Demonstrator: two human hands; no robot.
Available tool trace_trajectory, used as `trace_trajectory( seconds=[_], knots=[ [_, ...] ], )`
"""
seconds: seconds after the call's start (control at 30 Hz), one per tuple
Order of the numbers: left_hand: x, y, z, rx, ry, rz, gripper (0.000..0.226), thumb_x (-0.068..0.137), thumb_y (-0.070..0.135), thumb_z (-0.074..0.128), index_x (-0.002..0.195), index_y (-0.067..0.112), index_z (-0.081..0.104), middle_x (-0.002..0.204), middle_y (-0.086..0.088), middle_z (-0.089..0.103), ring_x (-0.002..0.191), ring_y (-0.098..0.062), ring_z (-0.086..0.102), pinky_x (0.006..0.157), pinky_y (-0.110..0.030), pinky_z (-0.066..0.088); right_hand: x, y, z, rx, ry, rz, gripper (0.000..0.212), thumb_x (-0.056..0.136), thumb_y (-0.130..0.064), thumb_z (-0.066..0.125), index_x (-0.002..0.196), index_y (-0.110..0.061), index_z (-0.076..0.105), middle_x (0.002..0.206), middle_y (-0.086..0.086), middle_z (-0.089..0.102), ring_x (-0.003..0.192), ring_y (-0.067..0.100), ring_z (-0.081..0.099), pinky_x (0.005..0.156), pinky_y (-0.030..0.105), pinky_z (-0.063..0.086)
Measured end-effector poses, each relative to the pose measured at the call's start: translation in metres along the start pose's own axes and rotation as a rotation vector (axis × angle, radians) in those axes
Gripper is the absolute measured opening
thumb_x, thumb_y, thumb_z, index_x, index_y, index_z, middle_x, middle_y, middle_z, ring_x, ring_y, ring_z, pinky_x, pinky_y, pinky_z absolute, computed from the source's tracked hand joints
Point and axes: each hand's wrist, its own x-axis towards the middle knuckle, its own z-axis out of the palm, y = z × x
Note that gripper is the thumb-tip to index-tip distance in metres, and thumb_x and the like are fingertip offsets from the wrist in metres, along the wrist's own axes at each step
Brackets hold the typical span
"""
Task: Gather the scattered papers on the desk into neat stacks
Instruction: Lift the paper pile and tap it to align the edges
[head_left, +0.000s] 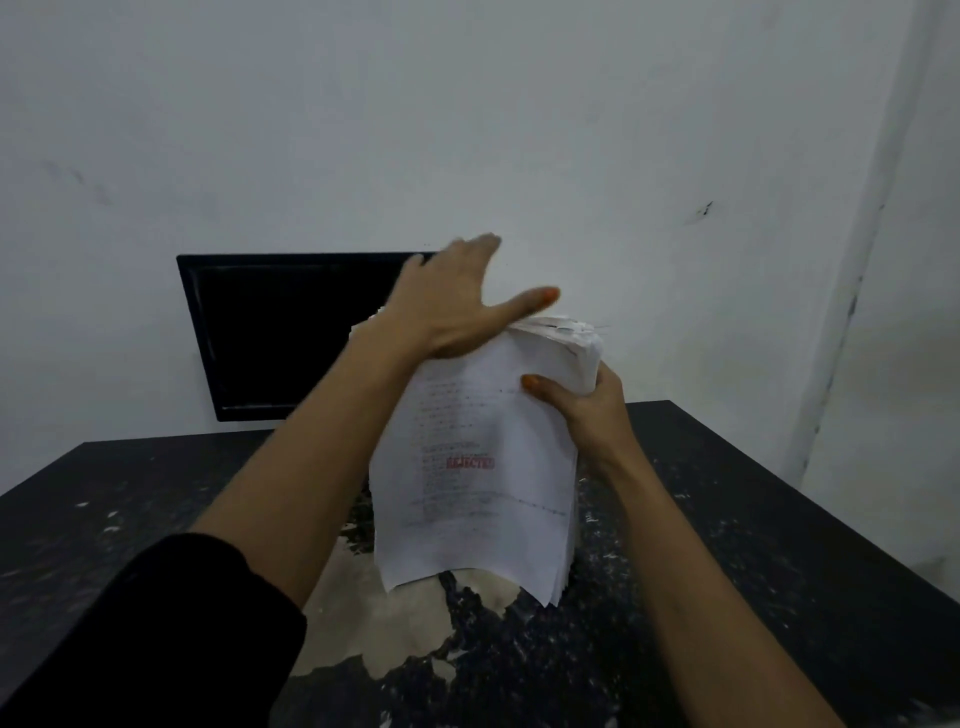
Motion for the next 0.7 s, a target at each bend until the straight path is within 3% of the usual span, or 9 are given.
trace_trajectory(
  seconds=[0.07, 0.13, 0.23, 0.3, 0.37, 0.43, 0.5, 0.6, 0.7],
  knots=[
    [-0.002, -0.016, -0.004, 0.112, -0.134, -0.094, 0.109, 0.072, 0.093, 0.007, 0.144, 0.019, 0.043, 0.15, -0.006, 0.043, 0.137, -0.024, 0.04, 0.111, -0.053, 0.026, -0.001, -0.001, 0.001, -0.002, 0.003, 0.017, 0.039, 0.075, -0.02, 0.081, 0.103, -0.036, 0.06, 0.103, -0.011, 0.067, 0.09, 0.005, 0.066, 0.069, 0.021, 0.057],
    [-0.006, -0.022, 0.0, 0.217, -0.292, -0.171, 0.114, 0.067, 0.095, -0.001, 0.131, 0.02, 0.056, 0.133, -0.008, 0.059, 0.115, -0.025, 0.057, 0.094, -0.045, 0.04, -0.002, 0.0, 0.0, -0.017, -0.019, 0.037, 0.041, 0.075, -0.022, 0.081, 0.105, -0.038, 0.058, 0.106, -0.011, 0.066, 0.094, 0.006, 0.066, 0.071, 0.023, 0.057],
    [-0.01, -0.023, 0.001, 0.164, -0.336, -0.188, 0.115, 0.065, 0.095, 0.0, 0.139, 0.023, 0.051, 0.138, -0.006, 0.055, 0.118, -0.026, 0.055, 0.09, -0.042, 0.041, -0.006, 0.004, 0.0, -0.031, -0.055, 0.069, 0.043, 0.074, -0.024, 0.081, 0.107, -0.039, 0.057, 0.108, -0.011, 0.066, 0.097, 0.009, 0.066, 0.073, 0.025, 0.058],
    [-0.013, -0.026, -0.004, 0.098, -0.27, -0.173, 0.113, 0.066, 0.096, 0.005, 0.144, 0.024, 0.044, 0.147, -0.003, 0.047, 0.13, -0.025, 0.047, 0.107, -0.054, 0.032, -0.009, 0.006, 0.002, -0.046, -0.032, 0.073, 0.039, 0.076, -0.025, 0.08, 0.106, -0.035, 0.059, 0.105, -0.009, 0.067, 0.095, 0.01, 0.066, 0.07, 0.023, 0.057],
    [-0.02, -0.034, -0.008, 0.045, 0.008, -0.115, 0.107, 0.069, 0.095, 0.023, 0.148, 0.025, 0.035, 0.154, 0.001, 0.037, 0.14, -0.02, 0.035, 0.115, -0.061, 0.015, -0.01, 0.004, 0.005, -0.021, 0.025, 0.063, 0.034, 0.078, -0.022, 0.079, 0.105, -0.029, 0.06, 0.101, -0.009, 0.067, 0.09, 0.008, 0.066, 0.065, 0.019, 0.056],
    [-0.037, -0.048, -0.007, -0.123, 0.305, -0.078, 0.106, 0.068, 0.089, 0.047, 0.15, 0.025, 0.029, 0.156, 0.003, 0.032, 0.143, -0.015, 0.029, 0.118, -0.056, 0.017, -0.01, 0.004, 0.005, 0.018, 0.076, 0.071, 0.033, 0.078, -0.019, 0.079, 0.105, -0.025, 0.061, 0.099, -0.01, 0.066, 0.087, 0.005, 0.065, 0.063, 0.017, 0.055],
    [-0.057, -0.068, 0.005, -0.445, 0.4, -0.157, 0.117, 0.06, 0.078, 0.069, 0.153, 0.027, 0.018, 0.159, 0.005, 0.021, 0.144, -0.011, 0.023, 0.118, -0.045, 0.022, -0.009, 0.003, 0.004, 0.064, 0.097, 0.096, 0.03, 0.078, -0.016, 0.079, 0.1, -0.026, 0.062, 0.098, -0.007, 0.067, 0.088, 0.009, 0.066, 0.064, 0.02, 0.057],
    [-0.084, -0.092, 0.039, -0.812, 0.213, -0.31, 0.13, 0.05, 0.064, 0.086, 0.151, 0.043, 0.007, 0.159, 0.006, 0.018, 0.141, -0.013, 0.03, 0.108, -0.042, 0.04, -0.006, -0.001, 0.005, 0.143, 0.082, 0.135, 0.031, 0.076, -0.013, 0.079, 0.101, -0.024, 0.063, 0.103, 0.003, 0.069, 0.093, 0.023, 0.069, 0.072, 0.036, 0.06],
    [-0.1, -0.104, 0.066, -1.122, 0.068, -0.346, 0.115, 0.046, 0.054, 0.092, 0.144, 0.028, 0.036, 0.134, 0.001, 0.057, 0.117, -0.018, 0.061, 0.084, -0.038, 0.058, -0.004, -0.008, 0.01, 0.229, 0.05, 0.162, 0.039, 0.078, -0.009, 0.076, 0.113, -0.014, 0.061, 0.107, 0.008, 0.07, 0.092, 0.026, 0.07, 0.073, 0.041, 0.06]
  ],
)
